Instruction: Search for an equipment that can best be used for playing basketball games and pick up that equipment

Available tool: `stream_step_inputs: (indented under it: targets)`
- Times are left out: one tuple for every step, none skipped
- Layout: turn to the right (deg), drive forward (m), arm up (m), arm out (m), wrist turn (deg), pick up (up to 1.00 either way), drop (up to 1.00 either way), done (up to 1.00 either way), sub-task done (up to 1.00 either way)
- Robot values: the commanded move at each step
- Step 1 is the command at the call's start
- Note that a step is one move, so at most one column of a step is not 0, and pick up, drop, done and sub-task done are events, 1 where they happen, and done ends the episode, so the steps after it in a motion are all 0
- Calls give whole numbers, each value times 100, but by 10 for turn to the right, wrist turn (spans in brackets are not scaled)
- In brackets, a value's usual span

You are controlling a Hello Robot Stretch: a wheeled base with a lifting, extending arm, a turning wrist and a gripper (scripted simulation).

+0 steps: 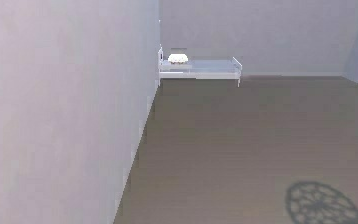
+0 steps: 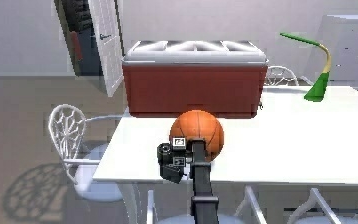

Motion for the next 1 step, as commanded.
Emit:
stream_step_inputs:
  targets:
    - [0,0,10,0,0,0,0,0,0]
